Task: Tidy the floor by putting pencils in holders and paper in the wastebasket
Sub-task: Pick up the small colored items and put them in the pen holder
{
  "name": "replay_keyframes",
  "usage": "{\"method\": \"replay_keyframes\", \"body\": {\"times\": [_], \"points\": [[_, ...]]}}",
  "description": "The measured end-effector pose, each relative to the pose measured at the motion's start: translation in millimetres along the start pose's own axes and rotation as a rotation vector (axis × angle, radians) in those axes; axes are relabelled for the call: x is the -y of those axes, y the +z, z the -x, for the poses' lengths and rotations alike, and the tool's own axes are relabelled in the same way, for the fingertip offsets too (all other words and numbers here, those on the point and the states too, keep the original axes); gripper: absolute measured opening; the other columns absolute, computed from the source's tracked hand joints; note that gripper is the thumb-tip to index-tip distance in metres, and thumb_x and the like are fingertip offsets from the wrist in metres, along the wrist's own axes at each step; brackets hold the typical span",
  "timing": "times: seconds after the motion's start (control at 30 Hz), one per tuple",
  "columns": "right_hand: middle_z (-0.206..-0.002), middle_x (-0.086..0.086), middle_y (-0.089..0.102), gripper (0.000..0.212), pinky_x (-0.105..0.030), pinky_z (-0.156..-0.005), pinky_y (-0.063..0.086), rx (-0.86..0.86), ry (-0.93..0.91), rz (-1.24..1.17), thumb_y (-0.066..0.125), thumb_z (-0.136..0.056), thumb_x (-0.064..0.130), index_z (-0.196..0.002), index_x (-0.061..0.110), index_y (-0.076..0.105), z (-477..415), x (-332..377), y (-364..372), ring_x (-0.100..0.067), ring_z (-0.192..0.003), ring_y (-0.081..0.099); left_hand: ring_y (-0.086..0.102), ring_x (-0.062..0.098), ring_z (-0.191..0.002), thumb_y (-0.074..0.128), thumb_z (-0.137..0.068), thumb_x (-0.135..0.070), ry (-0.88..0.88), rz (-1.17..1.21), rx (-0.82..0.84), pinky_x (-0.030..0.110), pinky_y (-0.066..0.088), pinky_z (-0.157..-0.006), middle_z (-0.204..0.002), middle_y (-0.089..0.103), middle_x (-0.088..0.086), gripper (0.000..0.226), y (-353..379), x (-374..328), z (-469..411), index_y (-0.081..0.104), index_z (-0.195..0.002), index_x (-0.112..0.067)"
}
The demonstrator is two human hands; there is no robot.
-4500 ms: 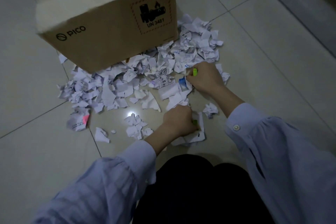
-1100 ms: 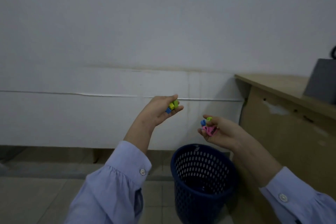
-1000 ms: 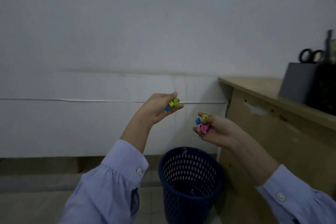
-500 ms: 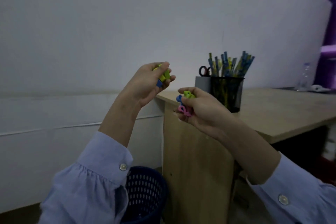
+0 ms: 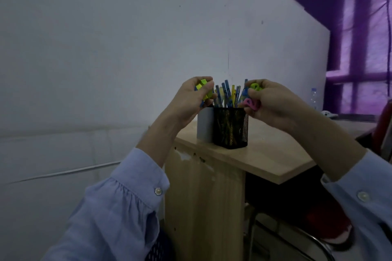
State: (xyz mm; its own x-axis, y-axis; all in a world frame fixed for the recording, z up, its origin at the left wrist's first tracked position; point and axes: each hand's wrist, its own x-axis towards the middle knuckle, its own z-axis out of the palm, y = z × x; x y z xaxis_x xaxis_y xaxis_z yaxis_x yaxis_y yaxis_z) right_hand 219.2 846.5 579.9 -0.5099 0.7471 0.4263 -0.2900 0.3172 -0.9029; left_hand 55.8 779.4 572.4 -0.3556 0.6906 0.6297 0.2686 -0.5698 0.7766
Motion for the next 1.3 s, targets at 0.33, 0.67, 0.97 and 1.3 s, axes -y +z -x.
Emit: {"method": "replay_keyframes", "body": {"times": [0.33, 0.67, 0.97, 1.3], "points": [[-0.087, -0.006, 0.050, 0.017, -0.020, -0.053, 0.046, -0.083, -0.222, 0.411, 0.037, -0.101, 0.007, -0.107, 0.016, 0.050, -60.4, -7.5, -18.1, -0.014, -0.068, 0.049, 0.061, 0.013, -0.091, 0.049, -0.097, -0.021, 0.149, -0.220, -0.009, 0.022, 0.051, -0.075, -0.095, 0.058, -0.003, 0.026, 21.3, 27.9, -30.7, 0.051, -0.123, -0.013], [-0.115, -0.001, 0.040, 0.015, -0.042, -0.096, 0.045, -0.124, -0.502, 0.658, 0.039, -0.101, 0.015, -0.108, 0.024, 0.047, -84.1, -38.1, 2.3, -0.004, -0.083, 0.050, 0.057, 0.022, -0.097, 0.050, -0.096, -0.020, 0.301, -0.360, -0.081, 0.038, 0.050, -0.088, -0.108, 0.058, 0.008, 0.028, 32.8, 50.8, -46.8, 0.050, -0.123, -0.011], [-0.113, 0.004, 0.043, 0.018, -0.049, -0.104, 0.032, -0.170, -0.513, 0.737, 0.032, -0.103, 0.022, -0.113, 0.028, 0.046, -87.2, -61.4, -1.4, -0.002, -0.091, 0.048, 0.052, 0.018, -0.102, 0.047, -0.097, -0.025, 0.357, -0.448, -0.068, 0.013, 0.040, -0.084, -0.116, 0.055, 0.009, 0.031, 39.2, 77.3, -52.0, 0.048, -0.124, -0.008], [-0.107, 0.002, 0.050, 0.025, -0.040, -0.086, 0.030, -0.198, -0.580, 0.805, 0.031, -0.103, 0.023, -0.109, 0.023, 0.054, -87.4, -79.3, -6.6, -0.016, -0.103, 0.039, 0.049, 0.016, -0.105, 0.044, -0.099, -0.025, 0.351, -0.426, -0.102, 0.017, 0.035, -0.085, -0.120, 0.052, 0.010, 0.033, 45.8, 79.2, -62.8, 0.045, -0.125, -0.005]]}}
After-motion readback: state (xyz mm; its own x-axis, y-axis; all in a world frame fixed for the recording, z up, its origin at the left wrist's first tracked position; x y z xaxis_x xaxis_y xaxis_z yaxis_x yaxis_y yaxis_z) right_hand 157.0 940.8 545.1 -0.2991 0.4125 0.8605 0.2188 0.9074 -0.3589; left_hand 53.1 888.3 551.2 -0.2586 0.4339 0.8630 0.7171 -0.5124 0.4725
